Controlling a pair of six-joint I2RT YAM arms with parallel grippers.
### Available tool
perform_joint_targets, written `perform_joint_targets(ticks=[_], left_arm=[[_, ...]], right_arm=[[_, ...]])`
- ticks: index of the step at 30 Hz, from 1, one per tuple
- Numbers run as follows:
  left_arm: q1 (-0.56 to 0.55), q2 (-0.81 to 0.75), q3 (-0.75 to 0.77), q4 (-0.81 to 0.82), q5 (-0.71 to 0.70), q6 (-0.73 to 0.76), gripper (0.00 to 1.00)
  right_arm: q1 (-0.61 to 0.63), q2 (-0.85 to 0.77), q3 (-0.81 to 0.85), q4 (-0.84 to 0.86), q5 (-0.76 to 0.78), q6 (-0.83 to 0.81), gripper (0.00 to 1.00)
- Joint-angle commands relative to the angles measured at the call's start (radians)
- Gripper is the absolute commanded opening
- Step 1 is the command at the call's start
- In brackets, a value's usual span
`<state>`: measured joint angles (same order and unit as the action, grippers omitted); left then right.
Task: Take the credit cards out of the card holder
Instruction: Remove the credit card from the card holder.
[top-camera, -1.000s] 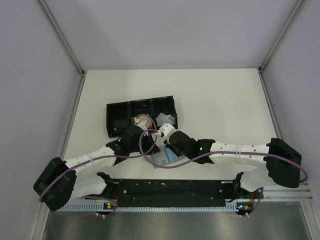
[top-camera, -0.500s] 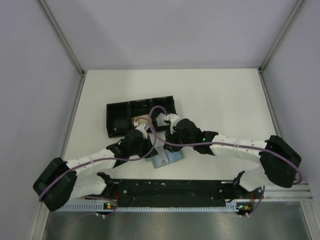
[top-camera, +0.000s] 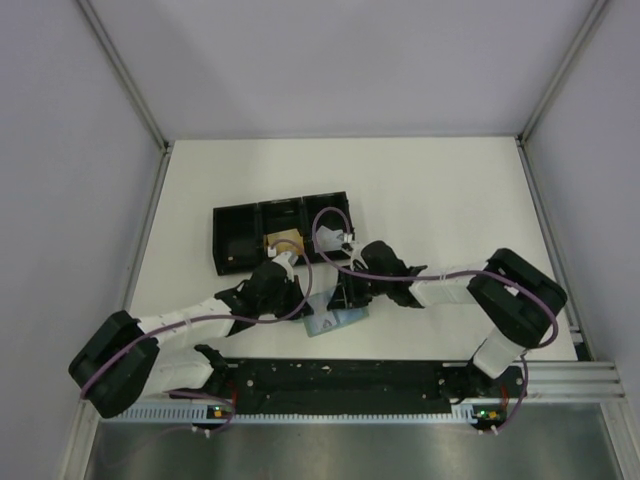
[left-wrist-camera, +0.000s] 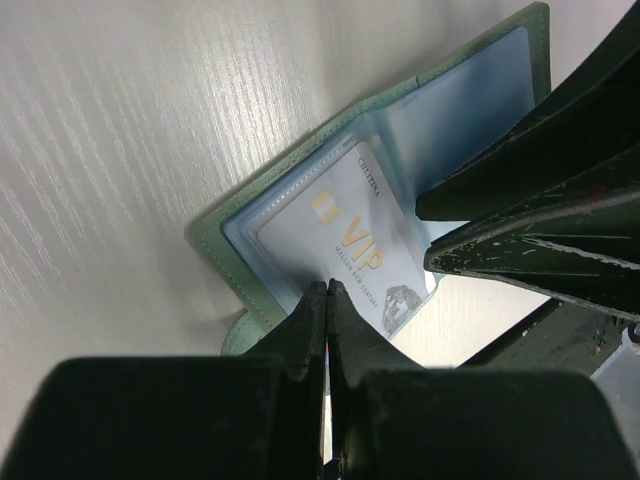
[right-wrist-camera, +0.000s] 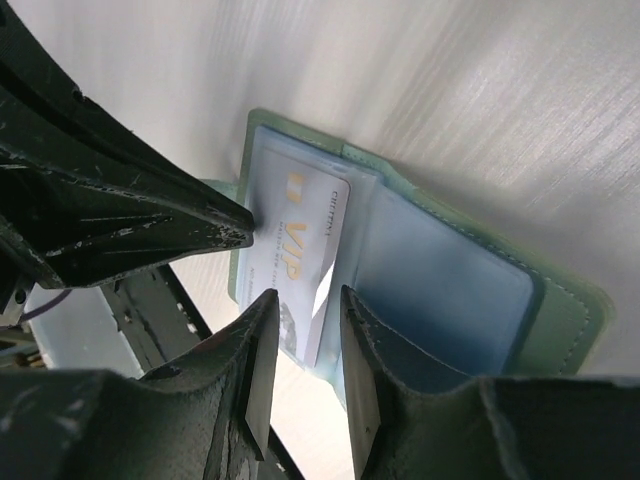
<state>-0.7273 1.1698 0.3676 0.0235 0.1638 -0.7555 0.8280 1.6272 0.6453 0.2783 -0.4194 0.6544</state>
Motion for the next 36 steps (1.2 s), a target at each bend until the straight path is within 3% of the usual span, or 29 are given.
perform_joint_targets(ticks=[1,9,13,18,31,36], left_arm=[[-0.003,0.013,-0.015,-0.007,-0.006,0.022,0.0],[-0.003,0.025,-0.021,-0.002,0.0,0.022,0.0],[-0.003,0.028,-0.025,0.006,0.005,0.021,0.0],[-0.003,0.018,-0.033,0.006,-0.001,0.016,0.0],[-0.003,-0.108,-0.019,-0.135,-0.076,0.018,0.03],[-0.003,-0.095,-0.007,-0.149,-0.081,0.028,0.04]], right_arm=[[-0.021,0.042,-0.012,0.117,-0.067,0.063,0.31],[-0.026,0.105,0.001,0.147,-0.113,0.079,0.3],[-0.029,0.126,-0.006,0.214,-0.148,0.1,0.2],[-0.055,0.137,-0.033,0.278,-0.17,0.128,0.0],[-0.084,0.128,-0.052,0.305,-0.2,0.117,0.0],[-0.084,0.128,-0.05,0.305,-0.209,0.116,0.14]])
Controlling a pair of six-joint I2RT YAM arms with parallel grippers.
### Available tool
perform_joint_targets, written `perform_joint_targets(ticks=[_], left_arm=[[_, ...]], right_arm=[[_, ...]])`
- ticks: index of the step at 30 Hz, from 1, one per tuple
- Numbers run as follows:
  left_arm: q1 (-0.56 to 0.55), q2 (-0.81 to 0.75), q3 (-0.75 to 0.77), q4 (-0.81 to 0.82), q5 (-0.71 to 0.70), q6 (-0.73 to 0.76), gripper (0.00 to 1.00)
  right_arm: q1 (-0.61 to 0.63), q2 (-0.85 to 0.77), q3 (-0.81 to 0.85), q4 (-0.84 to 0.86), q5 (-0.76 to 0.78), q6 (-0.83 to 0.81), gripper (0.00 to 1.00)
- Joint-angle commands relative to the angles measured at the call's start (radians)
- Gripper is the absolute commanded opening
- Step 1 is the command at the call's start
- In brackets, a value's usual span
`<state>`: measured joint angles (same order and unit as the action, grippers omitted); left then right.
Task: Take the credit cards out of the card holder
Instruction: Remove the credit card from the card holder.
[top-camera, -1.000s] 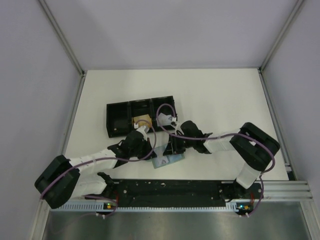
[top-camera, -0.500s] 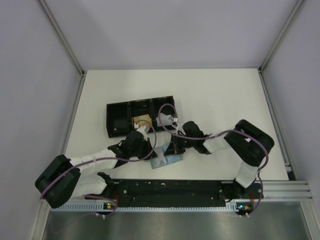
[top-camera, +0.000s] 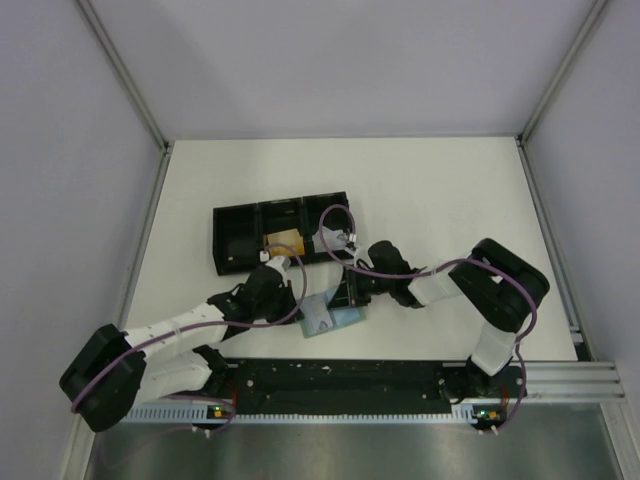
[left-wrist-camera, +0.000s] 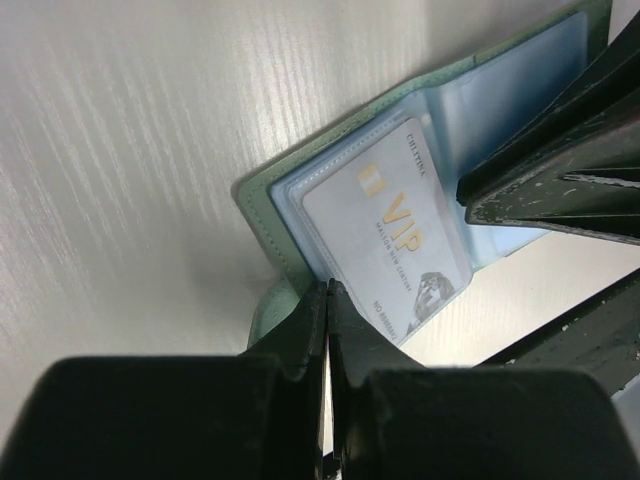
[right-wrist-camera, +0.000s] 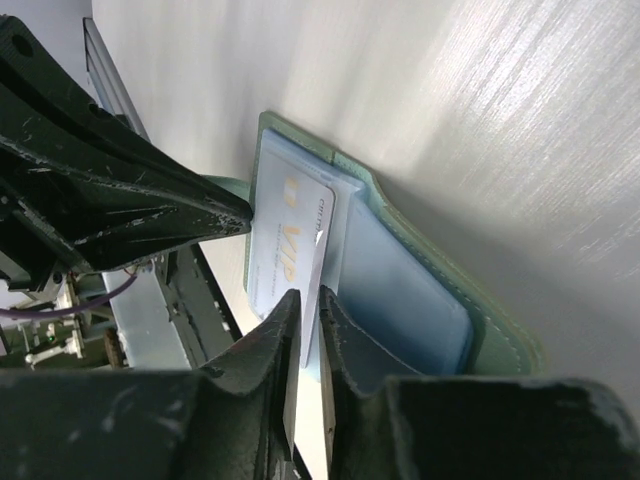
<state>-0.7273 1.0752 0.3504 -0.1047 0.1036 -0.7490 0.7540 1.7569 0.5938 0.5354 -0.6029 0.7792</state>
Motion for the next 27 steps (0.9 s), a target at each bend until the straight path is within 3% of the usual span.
perform_joint_targets(ticks=[1,8,27], left_arm=[[-0.003,0.011,0.013,-0.02,-0.016,0.023,0.03],[-0.003,0.042,0.01,-0.001,0.007,0.023,0.01],[-0.044,0.097,0.022,0.017,-0.007,0.013,0.0]], right_arm=[[-0.01,0.0,0.001,0.049,-0.028,-0.011,0.15],[-0.008,0.007,0.014,0.008,-0.015,-0.021,0.21],[0.022,0.061,0.047,0.077,-0.089,0.008,0.19]])
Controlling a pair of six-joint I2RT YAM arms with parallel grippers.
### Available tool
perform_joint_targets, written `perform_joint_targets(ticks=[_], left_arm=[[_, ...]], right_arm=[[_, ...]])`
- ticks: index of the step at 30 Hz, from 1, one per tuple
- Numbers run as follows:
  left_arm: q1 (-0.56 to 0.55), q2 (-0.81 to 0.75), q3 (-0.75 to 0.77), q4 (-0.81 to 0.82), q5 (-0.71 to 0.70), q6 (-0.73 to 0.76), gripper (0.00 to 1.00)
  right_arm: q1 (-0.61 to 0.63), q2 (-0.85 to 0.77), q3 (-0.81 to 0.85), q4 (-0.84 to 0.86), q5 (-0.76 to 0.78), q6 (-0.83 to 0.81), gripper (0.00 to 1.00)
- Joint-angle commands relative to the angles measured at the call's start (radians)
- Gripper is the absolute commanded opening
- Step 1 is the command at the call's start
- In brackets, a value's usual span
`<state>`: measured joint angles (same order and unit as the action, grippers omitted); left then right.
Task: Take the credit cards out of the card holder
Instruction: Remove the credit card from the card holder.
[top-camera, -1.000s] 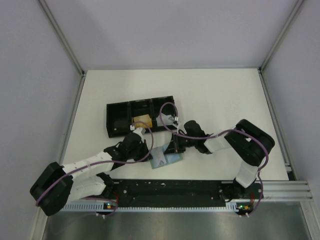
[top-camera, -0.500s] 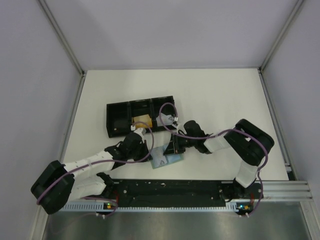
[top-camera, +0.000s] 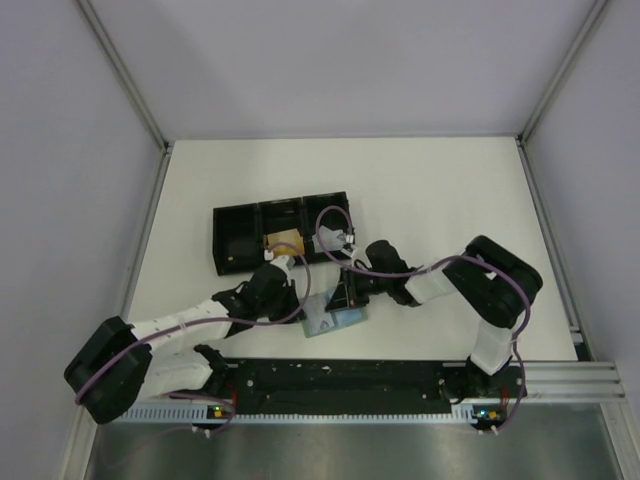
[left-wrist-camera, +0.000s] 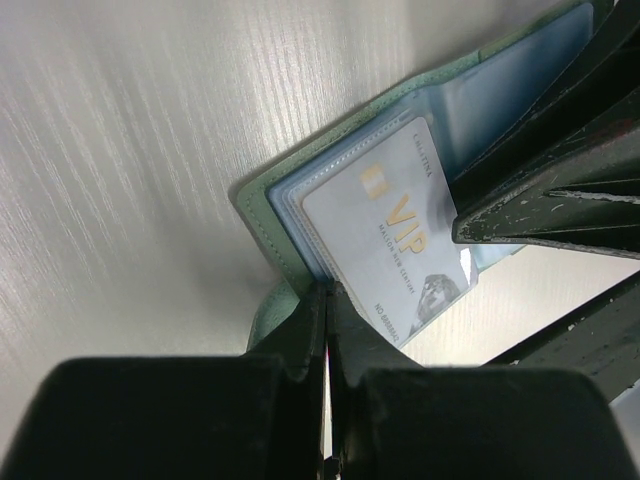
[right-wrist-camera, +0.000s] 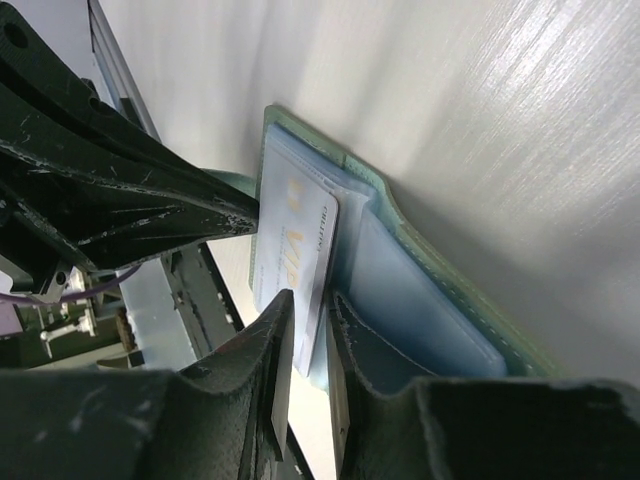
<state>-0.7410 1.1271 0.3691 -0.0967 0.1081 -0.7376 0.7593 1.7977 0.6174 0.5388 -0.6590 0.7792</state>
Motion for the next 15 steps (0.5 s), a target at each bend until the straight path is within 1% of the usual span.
perform_joint_targets(ticks=[1,3,9,13,15], left_arm=[[-0.037,0.048,0.007,0.008,-0.016,0.003,0.0],[-0.05,0.057,0.016,0.005,-0.03,0.0,0.0],[-0.074,0.069,0.033,-0.018,-0.064,-0.008,0.0],[-0.075,0.054,0.044,-0.07,-0.099,-0.002,0.0],[-0.074,0.045,0.05,-0.104,-0.148,0.001,0.0]], right_arm=[[0.017,0.019,0.022,0.079,-0.036,0.011,0.18],[0.017,0.019,0.021,0.092,-0.037,0.015,0.15],[0.017,0.012,0.012,0.128,-0.045,0.022,0.0],[0.002,-0.014,-0.001,0.101,-0.031,0.0,0.0],[-0.017,-0.029,-0.007,0.057,-0.021,-0.023,0.0]])
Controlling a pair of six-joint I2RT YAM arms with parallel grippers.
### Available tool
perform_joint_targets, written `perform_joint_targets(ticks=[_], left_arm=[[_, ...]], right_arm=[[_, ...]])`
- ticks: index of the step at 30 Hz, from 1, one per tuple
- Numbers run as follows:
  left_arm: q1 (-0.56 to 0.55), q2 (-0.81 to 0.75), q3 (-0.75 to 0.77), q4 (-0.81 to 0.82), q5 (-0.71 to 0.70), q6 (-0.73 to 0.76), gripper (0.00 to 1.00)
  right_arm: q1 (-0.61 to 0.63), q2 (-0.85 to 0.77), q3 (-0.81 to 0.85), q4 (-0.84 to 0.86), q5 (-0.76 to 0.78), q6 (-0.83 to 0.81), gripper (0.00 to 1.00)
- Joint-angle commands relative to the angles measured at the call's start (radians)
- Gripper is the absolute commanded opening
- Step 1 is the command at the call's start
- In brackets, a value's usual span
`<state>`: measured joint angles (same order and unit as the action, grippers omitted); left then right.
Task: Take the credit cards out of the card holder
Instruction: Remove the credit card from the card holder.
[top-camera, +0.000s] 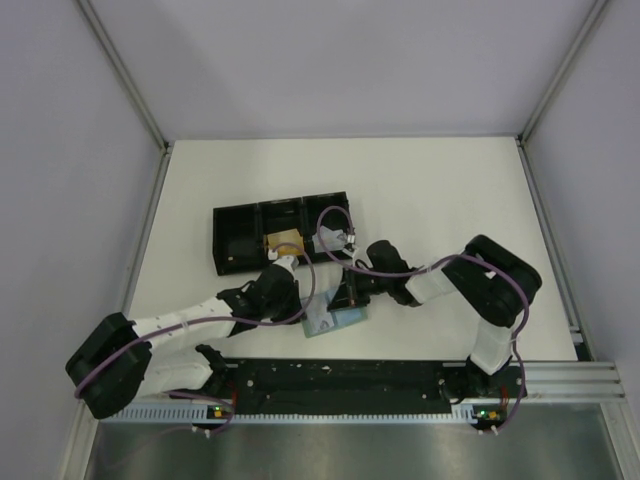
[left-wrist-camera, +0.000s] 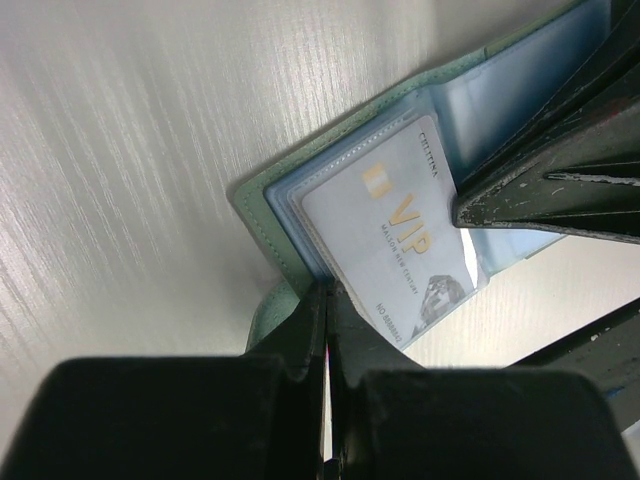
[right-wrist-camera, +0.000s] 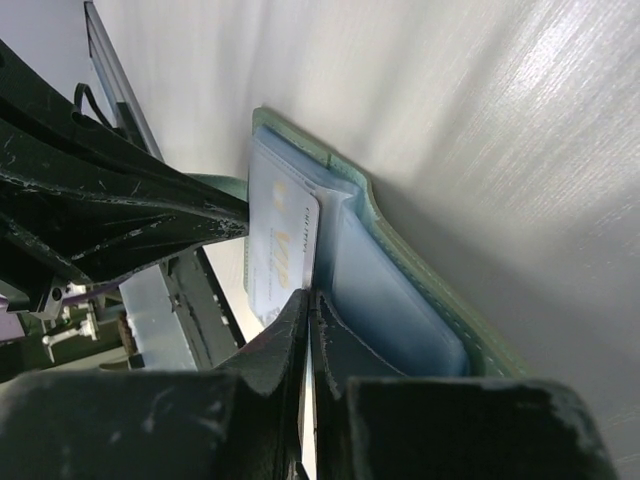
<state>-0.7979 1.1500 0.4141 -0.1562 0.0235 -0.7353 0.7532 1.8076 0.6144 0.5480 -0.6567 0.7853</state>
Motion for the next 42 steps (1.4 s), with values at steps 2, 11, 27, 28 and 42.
perform_joint_targets(ticks=[2,11,27,28,42], left_arm=[[-0.017,0.016,0.008,-0.065,-0.077,0.001,0.0],[-0.017,0.014,0.011,-0.077,-0.08,0.005,0.0],[-0.017,-0.135,0.032,0.086,0.023,-0.041,0.06],[-0.017,-0.107,0.04,0.092,0.02,-0.039,0.04],[-0.015,0.048,0.017,0.126,-0.014,-0.046,0.0]], right_arm=[[-0.028,-0.057,-0.013,0.014,-0.014,-0.052,0.0],[-0.038,-0.099,0.002,-0.128,0.045,-0.132,0.0],[-0.038,-0.074,0.025,-0.106,0.019,-0.116,0.0],[-0.038,-0.074,0.025,-0.105,0.016,-0.116,0.0],[-0.038,-0.064,0.012,-0.043,0.005,-0.072,0.0]])
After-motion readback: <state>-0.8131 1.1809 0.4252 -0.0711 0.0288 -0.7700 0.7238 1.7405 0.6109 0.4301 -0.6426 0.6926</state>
